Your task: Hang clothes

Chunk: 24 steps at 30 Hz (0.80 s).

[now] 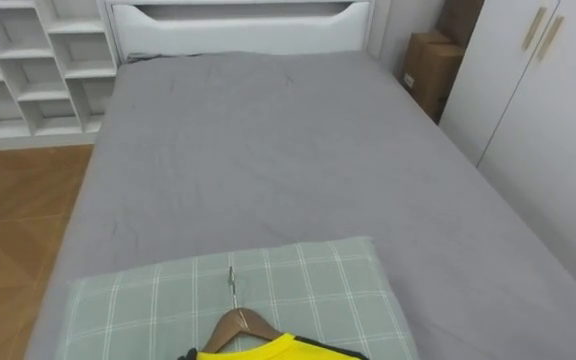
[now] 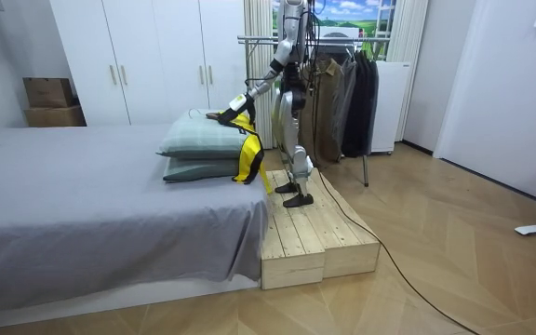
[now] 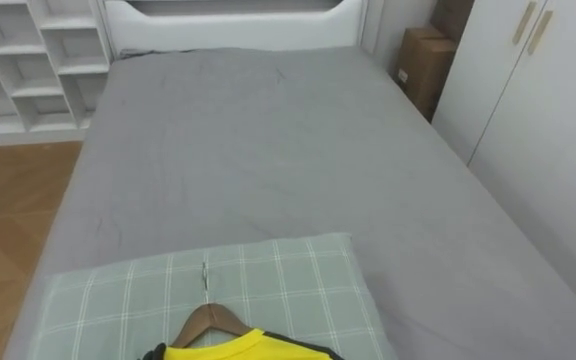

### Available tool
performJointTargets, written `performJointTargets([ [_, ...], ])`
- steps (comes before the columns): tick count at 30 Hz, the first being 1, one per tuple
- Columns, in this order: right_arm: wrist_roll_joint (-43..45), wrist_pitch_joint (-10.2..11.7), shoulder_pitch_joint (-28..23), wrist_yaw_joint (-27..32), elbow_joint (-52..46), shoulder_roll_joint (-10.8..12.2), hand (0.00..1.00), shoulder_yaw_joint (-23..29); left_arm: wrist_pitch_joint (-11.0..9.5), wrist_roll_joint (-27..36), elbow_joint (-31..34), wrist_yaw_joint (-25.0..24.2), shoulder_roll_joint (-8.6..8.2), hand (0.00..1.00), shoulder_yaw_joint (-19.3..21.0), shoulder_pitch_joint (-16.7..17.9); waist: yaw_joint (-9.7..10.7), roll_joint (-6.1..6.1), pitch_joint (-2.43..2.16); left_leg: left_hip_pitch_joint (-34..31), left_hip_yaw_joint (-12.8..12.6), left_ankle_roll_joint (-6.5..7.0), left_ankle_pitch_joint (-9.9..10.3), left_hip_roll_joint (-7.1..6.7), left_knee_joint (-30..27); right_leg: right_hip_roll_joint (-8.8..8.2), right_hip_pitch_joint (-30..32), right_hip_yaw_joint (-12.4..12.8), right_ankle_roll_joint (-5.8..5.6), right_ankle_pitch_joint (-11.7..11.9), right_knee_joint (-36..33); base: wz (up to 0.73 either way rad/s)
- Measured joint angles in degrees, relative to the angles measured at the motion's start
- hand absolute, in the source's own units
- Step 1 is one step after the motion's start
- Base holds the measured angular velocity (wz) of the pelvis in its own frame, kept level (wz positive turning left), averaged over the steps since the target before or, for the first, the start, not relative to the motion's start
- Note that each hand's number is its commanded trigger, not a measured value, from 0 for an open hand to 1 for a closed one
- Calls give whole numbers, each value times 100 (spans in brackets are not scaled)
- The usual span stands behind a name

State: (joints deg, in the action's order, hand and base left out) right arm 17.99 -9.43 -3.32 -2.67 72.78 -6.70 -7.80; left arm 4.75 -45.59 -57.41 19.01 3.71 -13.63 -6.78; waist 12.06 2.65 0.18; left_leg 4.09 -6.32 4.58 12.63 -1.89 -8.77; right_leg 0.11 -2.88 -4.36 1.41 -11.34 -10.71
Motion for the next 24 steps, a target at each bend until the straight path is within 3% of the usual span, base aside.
performJointTargets([
  [10,14,-62,30,1,73,2,0,2,6,349,3,-114,2,0,53,-95,-1,7,-37,-117,-22,-15,-10,8,-58,4,144,16,28,20,-29,0],
  [19,-290,-25,249,133,50,0,0,-355,21,550,-5,-160,49,0,47,-470,-48,53,-11,-481,-21,-18,-27,27,-196,11,484,30,39,87,-98,0],
  [24,-369,15,353,176,98,-4,0,-453,17,986,-130,-177,79,0,40,-713,-29,40,9,-655,-4,-16,-37,32,-240,14,614,19,39,123,-94,1],
])
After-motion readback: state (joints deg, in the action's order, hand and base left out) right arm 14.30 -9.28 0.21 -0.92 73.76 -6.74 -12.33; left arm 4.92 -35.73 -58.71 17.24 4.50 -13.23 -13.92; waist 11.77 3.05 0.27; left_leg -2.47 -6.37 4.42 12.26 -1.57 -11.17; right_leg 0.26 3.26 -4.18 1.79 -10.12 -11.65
